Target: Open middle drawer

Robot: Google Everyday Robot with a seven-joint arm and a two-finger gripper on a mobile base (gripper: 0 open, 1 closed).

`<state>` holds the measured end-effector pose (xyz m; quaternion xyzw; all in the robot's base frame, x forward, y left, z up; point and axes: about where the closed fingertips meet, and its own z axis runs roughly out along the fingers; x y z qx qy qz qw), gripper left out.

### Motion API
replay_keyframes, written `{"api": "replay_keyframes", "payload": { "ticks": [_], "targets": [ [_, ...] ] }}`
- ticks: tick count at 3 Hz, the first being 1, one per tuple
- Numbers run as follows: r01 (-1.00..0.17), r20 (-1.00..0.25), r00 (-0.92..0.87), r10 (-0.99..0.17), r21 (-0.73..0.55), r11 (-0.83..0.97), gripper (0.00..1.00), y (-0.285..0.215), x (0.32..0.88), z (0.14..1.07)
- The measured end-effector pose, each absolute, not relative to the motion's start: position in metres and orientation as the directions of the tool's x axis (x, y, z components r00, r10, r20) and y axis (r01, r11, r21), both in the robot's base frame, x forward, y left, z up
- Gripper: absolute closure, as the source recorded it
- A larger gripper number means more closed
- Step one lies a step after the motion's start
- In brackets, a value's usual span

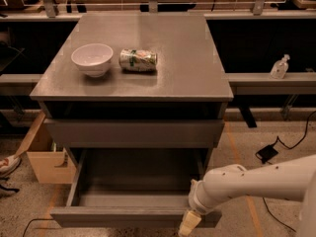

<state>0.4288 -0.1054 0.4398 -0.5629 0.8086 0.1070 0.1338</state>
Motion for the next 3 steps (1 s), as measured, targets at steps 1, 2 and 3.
{"api": "replay_keyframes", "payload": {
  "ticks": [1, 2, 3],
  "targets": [
    [-0.922, -0.388, -0.346, -0.854, -0.027, 0.386, 0.0, -0.141, 0.433, 0.463],
    [-0.895, -0.435, -0.354, -0.828, -0.101, 0.435, 0.0, -0.185, 0.438, 0.498],
    [-0.859, -0.465, -0.37, -0.805, -0.16, 0.487, 0.0, -0.225, 0.441, 0.529]
  ]
}}
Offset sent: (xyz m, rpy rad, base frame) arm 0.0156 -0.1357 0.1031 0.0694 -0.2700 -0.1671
